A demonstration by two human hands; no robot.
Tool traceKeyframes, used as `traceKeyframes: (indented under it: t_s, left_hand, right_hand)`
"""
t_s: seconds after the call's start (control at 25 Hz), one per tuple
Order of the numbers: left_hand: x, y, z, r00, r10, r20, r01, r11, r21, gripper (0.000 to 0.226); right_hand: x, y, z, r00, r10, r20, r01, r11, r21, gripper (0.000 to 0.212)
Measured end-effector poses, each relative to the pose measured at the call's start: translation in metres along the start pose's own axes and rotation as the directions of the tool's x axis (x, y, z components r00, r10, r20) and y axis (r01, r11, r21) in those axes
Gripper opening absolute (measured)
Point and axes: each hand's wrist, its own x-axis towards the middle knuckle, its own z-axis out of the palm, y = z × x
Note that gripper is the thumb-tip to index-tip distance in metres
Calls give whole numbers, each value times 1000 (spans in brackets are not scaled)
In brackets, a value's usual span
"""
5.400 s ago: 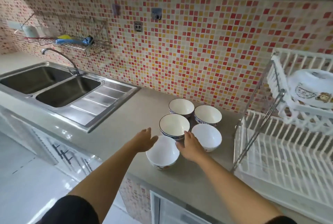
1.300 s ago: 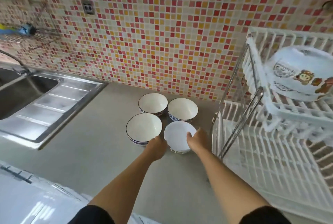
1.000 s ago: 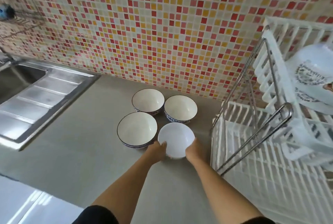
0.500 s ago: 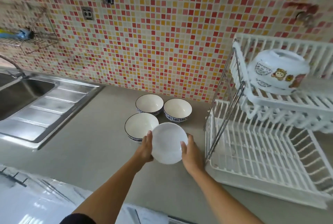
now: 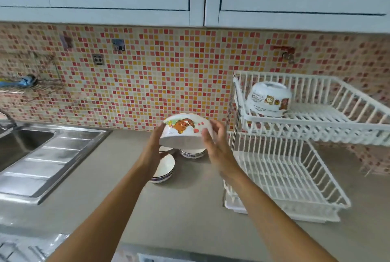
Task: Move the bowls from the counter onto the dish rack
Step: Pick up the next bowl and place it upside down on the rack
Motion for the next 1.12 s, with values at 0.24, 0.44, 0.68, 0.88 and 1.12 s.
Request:
traceKeyframes:
  t_s: [0.24,0.44,0.68,0.88,1.12]
  left_hand:
    - [-5,96,61,862,381,333,-443,887,132,92]
    - [22,145,126,700,458,548,-628,760,167,95]
    - [58,133,203,722,325,611,-633,667,393,109]
    - [77,104,248,724,324,609,-687,262,678,121]
    - [82,78,260,774,255,580,-624,142,769,128]
  right_hand:
    - [18,-93,-82,982,-188,23,186,981,58,55]
    - [39,-123,-175,985,-172,19,172,964,-202,84]
    - [59,-89,-276,998,-2,68,36,867,-496,114]
    - [87,-39,-299,994,25,108,58,711,-701,121]
    - [97,-16,-298,987,-19,160,145,543,-827,122]
